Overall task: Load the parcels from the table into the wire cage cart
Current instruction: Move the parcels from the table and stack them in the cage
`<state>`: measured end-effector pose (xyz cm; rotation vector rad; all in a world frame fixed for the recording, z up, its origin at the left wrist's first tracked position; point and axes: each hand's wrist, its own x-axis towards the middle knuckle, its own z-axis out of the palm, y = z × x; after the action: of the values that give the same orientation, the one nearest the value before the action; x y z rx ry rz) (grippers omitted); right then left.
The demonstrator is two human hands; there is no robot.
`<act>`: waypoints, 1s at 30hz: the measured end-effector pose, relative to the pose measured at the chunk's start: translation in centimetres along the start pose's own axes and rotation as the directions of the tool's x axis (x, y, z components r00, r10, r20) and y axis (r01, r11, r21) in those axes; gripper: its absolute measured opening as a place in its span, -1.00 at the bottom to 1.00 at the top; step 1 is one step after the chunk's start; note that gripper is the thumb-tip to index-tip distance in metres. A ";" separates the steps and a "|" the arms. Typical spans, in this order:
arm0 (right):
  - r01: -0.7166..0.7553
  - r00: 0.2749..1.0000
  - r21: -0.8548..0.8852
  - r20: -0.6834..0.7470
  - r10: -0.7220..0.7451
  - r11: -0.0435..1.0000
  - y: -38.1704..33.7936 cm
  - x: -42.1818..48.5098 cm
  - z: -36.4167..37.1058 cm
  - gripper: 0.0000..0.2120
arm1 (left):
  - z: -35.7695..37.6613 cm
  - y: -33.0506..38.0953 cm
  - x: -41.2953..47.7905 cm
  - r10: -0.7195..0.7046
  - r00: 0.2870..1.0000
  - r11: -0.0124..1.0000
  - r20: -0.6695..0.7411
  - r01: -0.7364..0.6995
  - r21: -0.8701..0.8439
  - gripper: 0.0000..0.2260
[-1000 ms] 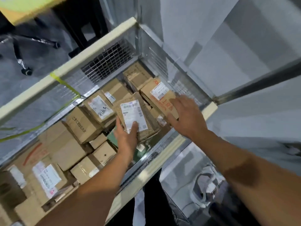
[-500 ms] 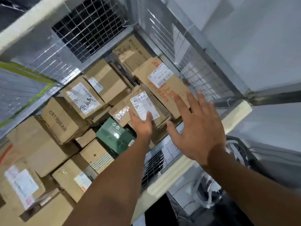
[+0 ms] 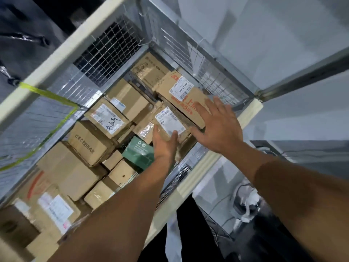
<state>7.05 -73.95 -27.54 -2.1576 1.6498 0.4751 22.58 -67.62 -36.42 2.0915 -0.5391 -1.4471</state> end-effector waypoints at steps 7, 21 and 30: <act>-0.196 0.902 0.571 -0.215 0.375 0.797 -2.9 -11.2 -3.3 -0.23 | -9.5 5.2 -10.6 0.395 0.886 0.815 0.243 -0.460 0.353 -0.32; -0.447 0.287 0.868 -0.090 0.954 0.217 -2.0 -49.8 -2.3 -0.27 | -3.1 6.2 -39.1 0.494 0.314 0.378 0.811 -0.917 0.124 -0.39; -0.302 -0.159 0.942 0.100 0.982 -0.145 -8.3 -74.7 7.4 -0.39 | 1.3 -4.6 -59.4 0.288 -0.087 0.225 0.954 -0.962 -0.156 -0.37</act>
<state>-4.10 -5.82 3.00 -0.0162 2.8314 -1.0698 0.94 -28.82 3.34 0.4899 -2.5092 -1.5149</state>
